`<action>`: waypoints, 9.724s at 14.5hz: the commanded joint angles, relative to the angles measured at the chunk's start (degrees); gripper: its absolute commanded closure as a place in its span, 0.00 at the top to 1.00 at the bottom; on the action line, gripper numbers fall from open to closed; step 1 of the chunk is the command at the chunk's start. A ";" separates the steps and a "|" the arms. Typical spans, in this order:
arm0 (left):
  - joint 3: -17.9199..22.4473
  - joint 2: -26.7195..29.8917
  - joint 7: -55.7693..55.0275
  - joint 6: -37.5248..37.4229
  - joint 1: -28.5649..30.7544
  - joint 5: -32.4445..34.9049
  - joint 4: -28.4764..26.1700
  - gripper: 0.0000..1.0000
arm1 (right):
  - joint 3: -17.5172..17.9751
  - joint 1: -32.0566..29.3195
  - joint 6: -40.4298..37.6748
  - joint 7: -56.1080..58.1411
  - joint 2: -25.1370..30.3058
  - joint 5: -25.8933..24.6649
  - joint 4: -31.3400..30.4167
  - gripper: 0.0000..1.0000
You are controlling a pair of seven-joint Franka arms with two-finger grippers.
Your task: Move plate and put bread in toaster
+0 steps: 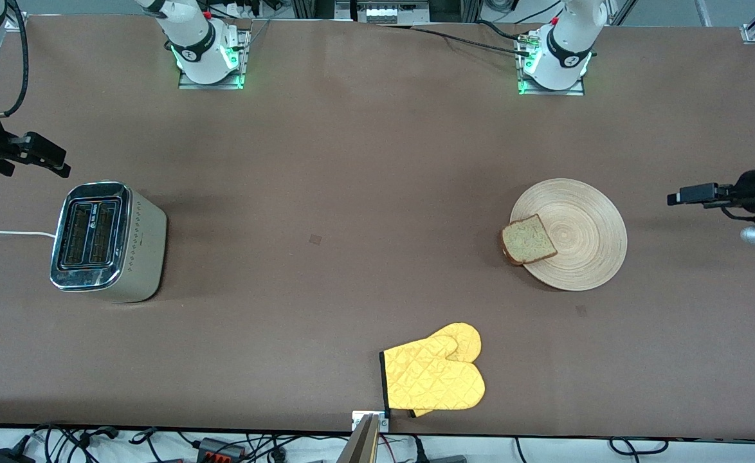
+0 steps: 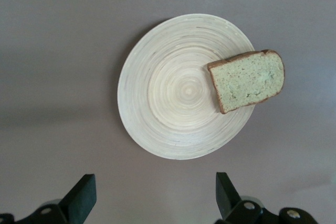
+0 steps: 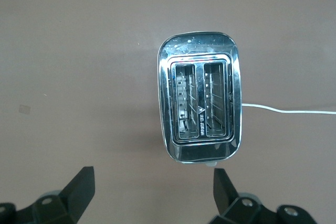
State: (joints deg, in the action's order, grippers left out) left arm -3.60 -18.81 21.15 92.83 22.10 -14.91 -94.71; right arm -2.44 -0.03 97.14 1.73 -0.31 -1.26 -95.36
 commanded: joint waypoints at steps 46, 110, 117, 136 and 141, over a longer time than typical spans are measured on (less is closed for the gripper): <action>-9.49 -41.66 20.69 14.54 -33.87 -49.16 19.92 0.00 | 0.94 3.00 2.52 -0.50 -9.26 -0.15 -1.32 1.00; -12.31 -2.91 7.54 -19.63 -4.00 13.33 31.54 1.00 | 0.94 24.28 20.63 -3.67 -36.69 48.45 -4.22 0.44; -14.32 4.99 -23.60 -15.68 -4.35 13.76 19.68 1.00 | 0.86 23.84 20.45 -3.32 -36.69 47.75 -4.14 0.23; -14.24 23.55 -25.10 1.82 -9.98 17.46 -7.50 1.00 | -4.06 23.85 -4.21 -15.53 -28.96 10.44 14.74 0.00; -9.58 25.57 -23.52 9.11 -8.04 9.64 -12.34 1.00 | -8.98 23.76 -12.15 -14.92 -25.09 -4.87 16.87 0.00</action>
State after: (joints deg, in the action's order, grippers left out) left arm -14.80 3.58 -3.60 98.91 13.63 -2.91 -103.45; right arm -9.53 23.50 87.23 -12.58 -26.80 -1.94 -78.99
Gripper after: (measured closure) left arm 0.000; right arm 0.930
